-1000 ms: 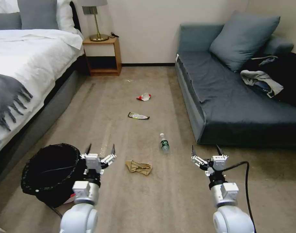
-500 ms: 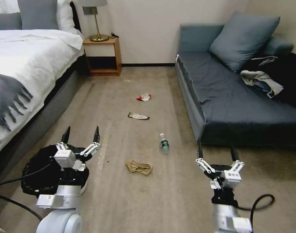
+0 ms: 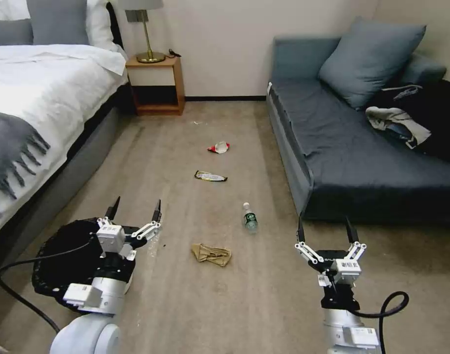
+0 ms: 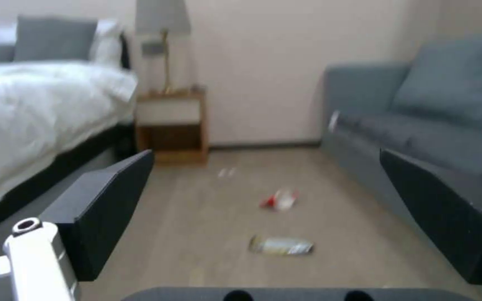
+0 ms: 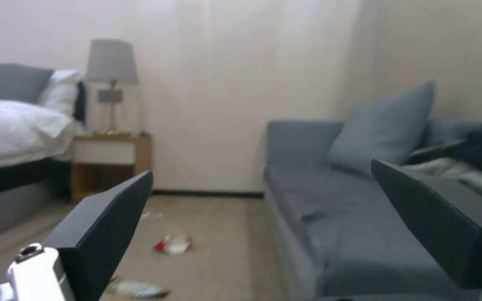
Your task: Pick up the trash bin, then pick up the garbage on the floor and place it into the trash bin.
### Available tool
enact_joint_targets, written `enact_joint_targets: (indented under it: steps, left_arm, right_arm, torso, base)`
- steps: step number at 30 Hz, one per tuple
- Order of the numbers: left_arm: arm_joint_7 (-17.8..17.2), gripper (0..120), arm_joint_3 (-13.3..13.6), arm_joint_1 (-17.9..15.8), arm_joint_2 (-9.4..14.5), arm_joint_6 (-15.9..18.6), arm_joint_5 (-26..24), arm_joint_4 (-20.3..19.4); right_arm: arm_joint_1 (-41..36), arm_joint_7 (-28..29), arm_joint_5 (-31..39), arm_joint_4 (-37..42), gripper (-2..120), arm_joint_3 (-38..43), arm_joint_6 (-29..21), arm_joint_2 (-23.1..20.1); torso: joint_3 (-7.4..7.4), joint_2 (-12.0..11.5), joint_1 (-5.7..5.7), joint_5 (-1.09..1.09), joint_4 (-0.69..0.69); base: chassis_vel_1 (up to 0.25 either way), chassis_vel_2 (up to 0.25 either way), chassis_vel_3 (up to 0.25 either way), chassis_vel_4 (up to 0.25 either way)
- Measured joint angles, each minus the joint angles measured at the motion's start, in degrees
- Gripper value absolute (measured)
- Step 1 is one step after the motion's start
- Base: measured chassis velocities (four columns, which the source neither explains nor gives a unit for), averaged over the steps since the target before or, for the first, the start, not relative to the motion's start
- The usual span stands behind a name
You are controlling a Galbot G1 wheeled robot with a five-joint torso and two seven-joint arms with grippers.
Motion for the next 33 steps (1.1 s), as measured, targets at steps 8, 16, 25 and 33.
enact_joint_targets:
  steps: [8,16,25,33]
  left_arm:
    - [0.8,100,-13.1,-5.7,8.1,21.4,-5.2,7.2]
    - [6.1,100,-19.7,-12.1,14.9,33.6,-9.2,22.1]
    - [9.7,100,-23.4,-13.5,14.9,35.7,-2.0,29.6]
    - [10.4,100,-26.1,-12.3,14.0,36.5,0.2,33.2]
  right_arm:
    - [0.0,-2.9,2.9,1.4,100,0.2,-2.8,-1.8]
    - [0.8,-3.7,2.8,0.4,100,0.0,-1.6,-2.0]
    - [1.1,-3.8,2.6,-0.5,100,0.2,-0.8,-2.2]
    - [1.4,-3.9,2.4,-1.5,100,0.1,0.4,-2.1]
  torso:
    - [0.00,0.0,0.00,-0.01,0.01]
    - [0.00,0.0,0.00,-0.01,0.00]
    - [0.00,0.0,0.00,-0.01,0.00]
    - [0.00,0.0,0.00,0.00,0.01]
  base:
    - [0.000,0.000,0.000,0.000]
    - [0.000,0.000,0.000,0.000]
    - [0.000,0.000,0.000,0.000]
    - [0.000,0.000,0.000,0.000]
